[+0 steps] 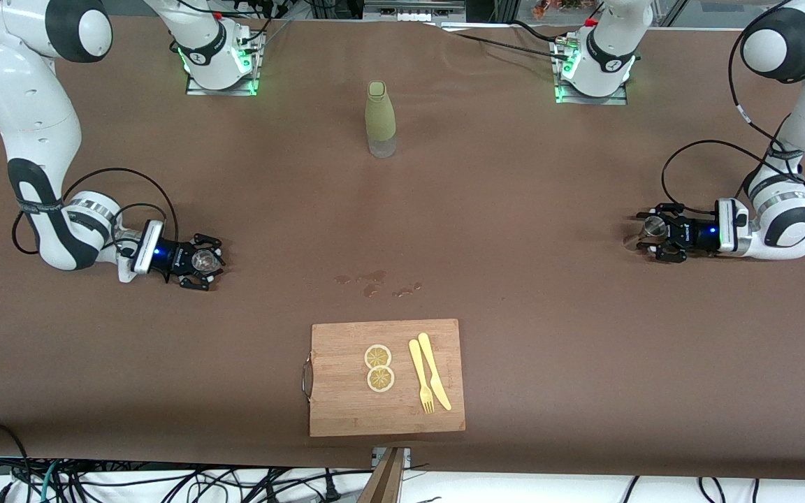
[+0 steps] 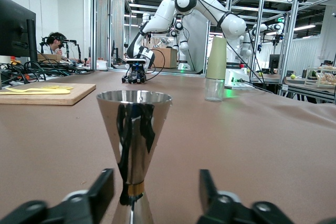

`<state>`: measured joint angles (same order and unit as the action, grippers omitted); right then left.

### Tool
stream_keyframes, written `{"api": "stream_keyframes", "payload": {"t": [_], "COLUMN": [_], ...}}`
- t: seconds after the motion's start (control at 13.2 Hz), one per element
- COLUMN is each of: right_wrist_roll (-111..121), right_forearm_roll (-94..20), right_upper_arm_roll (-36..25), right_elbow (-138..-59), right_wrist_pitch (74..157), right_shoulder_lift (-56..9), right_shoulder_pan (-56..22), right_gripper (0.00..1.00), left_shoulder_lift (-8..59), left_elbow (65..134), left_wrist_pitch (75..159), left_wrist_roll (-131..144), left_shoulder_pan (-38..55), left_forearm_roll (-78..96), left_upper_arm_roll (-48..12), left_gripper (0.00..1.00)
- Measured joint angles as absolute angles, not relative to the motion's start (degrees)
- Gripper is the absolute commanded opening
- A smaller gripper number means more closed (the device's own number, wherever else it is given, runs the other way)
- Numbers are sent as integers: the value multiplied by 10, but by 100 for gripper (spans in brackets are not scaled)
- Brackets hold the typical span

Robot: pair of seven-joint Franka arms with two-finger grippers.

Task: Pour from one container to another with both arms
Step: 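Grasp the beaker with the right gripper while the left gripper grasps the jigger, then lift the beaker and jigger, bringing both grippers together mid-table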

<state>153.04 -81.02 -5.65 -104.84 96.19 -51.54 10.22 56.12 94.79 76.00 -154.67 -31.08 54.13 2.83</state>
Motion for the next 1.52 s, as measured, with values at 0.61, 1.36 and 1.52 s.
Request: {"api": "stream_keyframes", "payload": {"t": [0.61,1.36,1.52], "right_wrist_roll": [1413,1218,1146], "right_forearm_roll": [-772,-768,-766], "right_upper_arm_roll": [-41,-40,-40], "right_elbow": [-1000,-868,-858], "right_wrist_pitch": [873,921,962], "right_shoulder_lift": [-514,-472,-451], "right_shoulder_pan": [59,-92,-143], "right_gripper": [12,8,8], "left_shoulder_lift": [555,507,507], "left_elbow": [948,949,950], "left_wrist_pitch": [767,827,863], "left_wrist_roll": [-1548,-1457,-1437], "left_shoulder_pan": [-311,-124,-49], "left_forearm_roll": [543,714,768], "left_upper_arm_roll": [29,-1,-1], "left_gripper": [0,0,0]}}
